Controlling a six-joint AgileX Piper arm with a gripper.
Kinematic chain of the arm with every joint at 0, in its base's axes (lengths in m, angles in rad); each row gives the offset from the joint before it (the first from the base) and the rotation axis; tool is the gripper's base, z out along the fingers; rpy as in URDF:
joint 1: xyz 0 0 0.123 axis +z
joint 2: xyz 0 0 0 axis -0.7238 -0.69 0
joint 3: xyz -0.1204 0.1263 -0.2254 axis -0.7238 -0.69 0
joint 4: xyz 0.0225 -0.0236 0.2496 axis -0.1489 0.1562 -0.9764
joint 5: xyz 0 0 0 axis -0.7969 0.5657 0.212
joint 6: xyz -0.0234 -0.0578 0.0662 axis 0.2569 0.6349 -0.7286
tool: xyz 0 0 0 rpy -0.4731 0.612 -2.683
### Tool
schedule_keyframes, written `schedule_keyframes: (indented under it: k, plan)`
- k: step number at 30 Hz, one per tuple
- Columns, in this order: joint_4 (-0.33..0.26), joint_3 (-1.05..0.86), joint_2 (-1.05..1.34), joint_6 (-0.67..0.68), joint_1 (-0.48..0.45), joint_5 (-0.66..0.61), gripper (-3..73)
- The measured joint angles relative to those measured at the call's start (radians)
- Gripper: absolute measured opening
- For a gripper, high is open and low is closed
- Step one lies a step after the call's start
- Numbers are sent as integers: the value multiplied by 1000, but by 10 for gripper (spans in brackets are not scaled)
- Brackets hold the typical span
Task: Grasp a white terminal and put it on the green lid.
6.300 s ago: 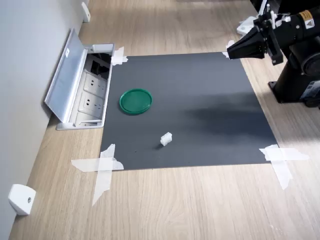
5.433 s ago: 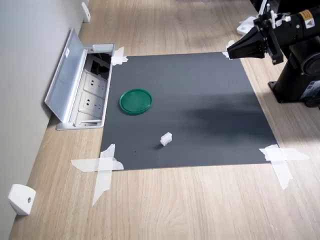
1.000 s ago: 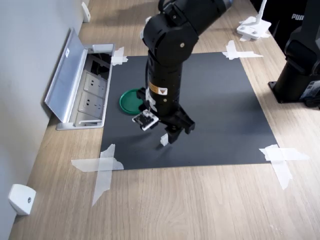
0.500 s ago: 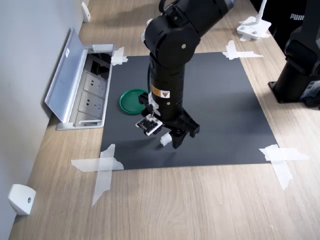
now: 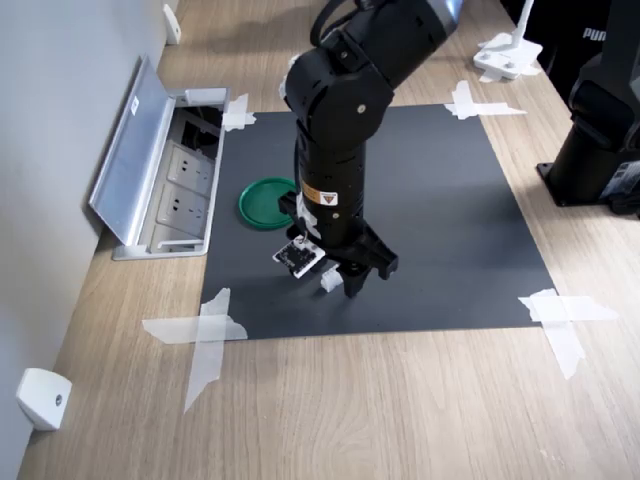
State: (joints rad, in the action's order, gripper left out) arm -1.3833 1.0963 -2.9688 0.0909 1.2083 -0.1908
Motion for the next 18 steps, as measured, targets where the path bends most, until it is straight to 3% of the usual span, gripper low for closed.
schedule_keyframes:
  k: [6,7,12,18]
  plan:
    - [0,0,0,-1,0,0,107]
    - [5,0,0,-1,0,0,84]
    - [7,1,5,4,0,-10,84]
    - [10,109,72,81,-48,-157,84]
